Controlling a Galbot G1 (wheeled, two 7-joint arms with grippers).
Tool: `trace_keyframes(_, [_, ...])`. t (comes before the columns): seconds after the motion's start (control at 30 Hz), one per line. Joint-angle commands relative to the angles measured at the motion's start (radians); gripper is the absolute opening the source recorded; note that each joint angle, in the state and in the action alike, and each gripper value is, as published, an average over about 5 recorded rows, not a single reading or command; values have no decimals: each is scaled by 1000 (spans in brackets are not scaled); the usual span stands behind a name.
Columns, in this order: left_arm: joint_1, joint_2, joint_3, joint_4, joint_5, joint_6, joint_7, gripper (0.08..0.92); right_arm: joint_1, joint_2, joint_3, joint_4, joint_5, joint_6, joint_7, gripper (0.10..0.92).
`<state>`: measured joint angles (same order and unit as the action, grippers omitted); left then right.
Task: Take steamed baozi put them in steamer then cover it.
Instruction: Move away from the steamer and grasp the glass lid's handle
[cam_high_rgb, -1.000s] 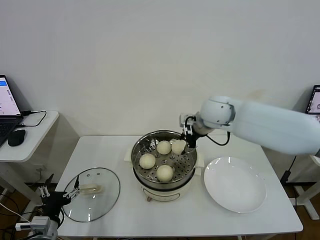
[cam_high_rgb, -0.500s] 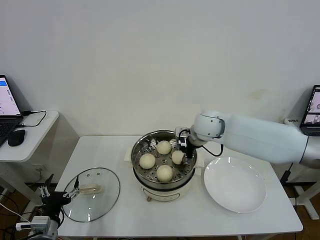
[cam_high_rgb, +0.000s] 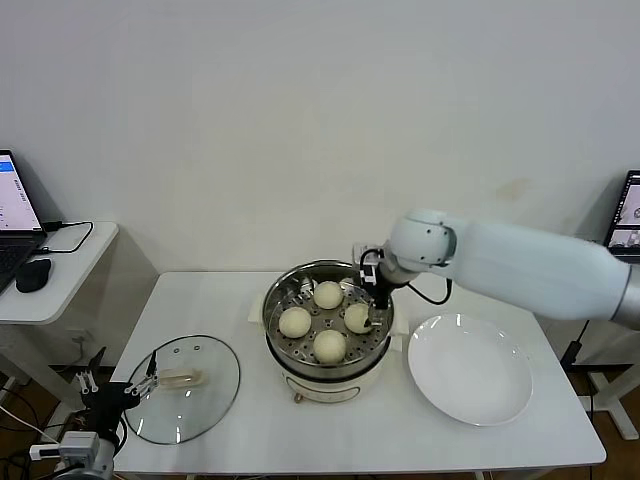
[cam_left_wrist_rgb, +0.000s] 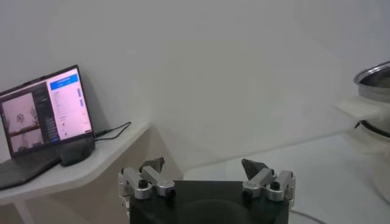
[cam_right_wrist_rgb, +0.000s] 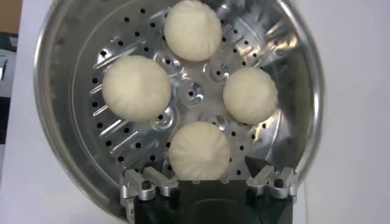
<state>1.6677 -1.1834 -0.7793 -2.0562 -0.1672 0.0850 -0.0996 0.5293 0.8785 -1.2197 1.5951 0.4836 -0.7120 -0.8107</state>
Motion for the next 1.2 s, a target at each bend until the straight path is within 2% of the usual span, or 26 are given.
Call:
trace_keyframes(0.03, [-1, 0, 4, -3, 0, 0, 1, 823, 65, -152, 88, 134, 45, 13, 48, 823])
trace_keyframes(0.2, [-3, -1, 10, -5, -2, -1, 0, 823, -93, -318, 217, 250, 129, 40, 340, 823])
trace_keyframes(0.33, [-2, -2, 16, -7, -5, 0, -1, 823, -421, -433, 479, 331, 151, 103, 577, 823])
trace_keyframes(0.47, [-3, -7, 22, -5, -11, -3, -4, 823, -817, -468, 816, 369, 124, 224, 760, 823])
trace_keyframes(0.57, [-6, -14, 31, -4, -11, -11, -10, 823, -1167, -415, 1151, 362, 38, 350, 836, 823])
trace_keyframes(0.67, [-8, -22, 41, 0, -10, -23, -16, 823, -1494, -275, 1480, 346, -83, 472, 842, 823])
trace_keyframes(0.83, [-9, -33, 59, 14, -8, -49, -20, 823, -1788, 18, 1806, 334, -247, 666, 745, 823])
trace_keyframes(1.0, [-18, -60, 80, 24, -6, -120, -31, 823, -1931, 289, 2022, 329, -274, 813, 611, 823])
trace_keyframes(1.2, [-33, -60, 88, 80, 165, -185, -61, 823, -2046, 488, 2110, 339, -255, 862, 529, 823])
